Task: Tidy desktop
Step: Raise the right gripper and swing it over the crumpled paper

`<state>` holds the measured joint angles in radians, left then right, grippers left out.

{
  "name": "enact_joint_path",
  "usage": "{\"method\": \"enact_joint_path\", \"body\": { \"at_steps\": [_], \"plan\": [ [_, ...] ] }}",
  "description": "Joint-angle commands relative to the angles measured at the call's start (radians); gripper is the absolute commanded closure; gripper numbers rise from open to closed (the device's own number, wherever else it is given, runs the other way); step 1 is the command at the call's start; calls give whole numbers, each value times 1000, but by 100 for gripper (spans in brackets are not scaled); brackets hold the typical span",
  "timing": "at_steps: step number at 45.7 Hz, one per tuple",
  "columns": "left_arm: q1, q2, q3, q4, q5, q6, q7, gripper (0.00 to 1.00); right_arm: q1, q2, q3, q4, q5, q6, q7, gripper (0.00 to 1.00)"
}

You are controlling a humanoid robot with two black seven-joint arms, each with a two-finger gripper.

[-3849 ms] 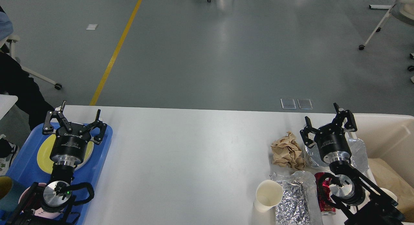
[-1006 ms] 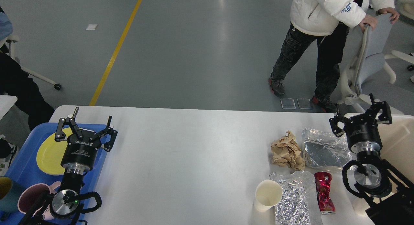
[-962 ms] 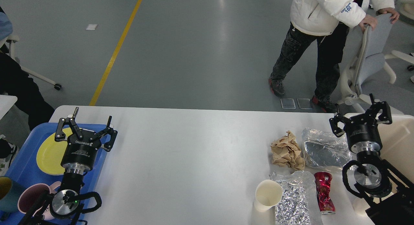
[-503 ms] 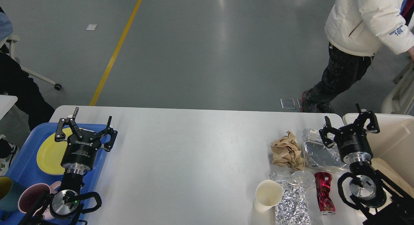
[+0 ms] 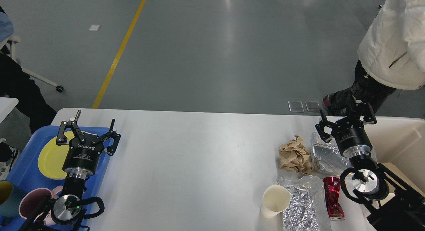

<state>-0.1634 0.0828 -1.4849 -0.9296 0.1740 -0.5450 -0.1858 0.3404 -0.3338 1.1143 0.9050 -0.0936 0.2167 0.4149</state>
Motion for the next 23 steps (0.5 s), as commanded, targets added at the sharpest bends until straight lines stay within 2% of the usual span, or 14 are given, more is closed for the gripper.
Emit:
{"method": "enact_joint_path", "body": {
  "at_steps": [1, 9, 16, 23],
  "plan": [
    [1, 0, 0, 0, -1, 0, -1, 4, 20, -2, -5, -6, -2, 4, -1, 0],
    [-1, 0, 0, 0, -1, 0, -1, 4, 29, -50, -71, -14, -2, 4, 4, 0],
    [-1, 0, 0, 0, -1, -1, -1, 4, 152, -181, -315, -14, 3, 4, 7, 0],
    [1, 0, 0, 0, -1, 0, 0, 4, 333, -289, -660, -14, 3, 4, 7, 0]
  ]
}}
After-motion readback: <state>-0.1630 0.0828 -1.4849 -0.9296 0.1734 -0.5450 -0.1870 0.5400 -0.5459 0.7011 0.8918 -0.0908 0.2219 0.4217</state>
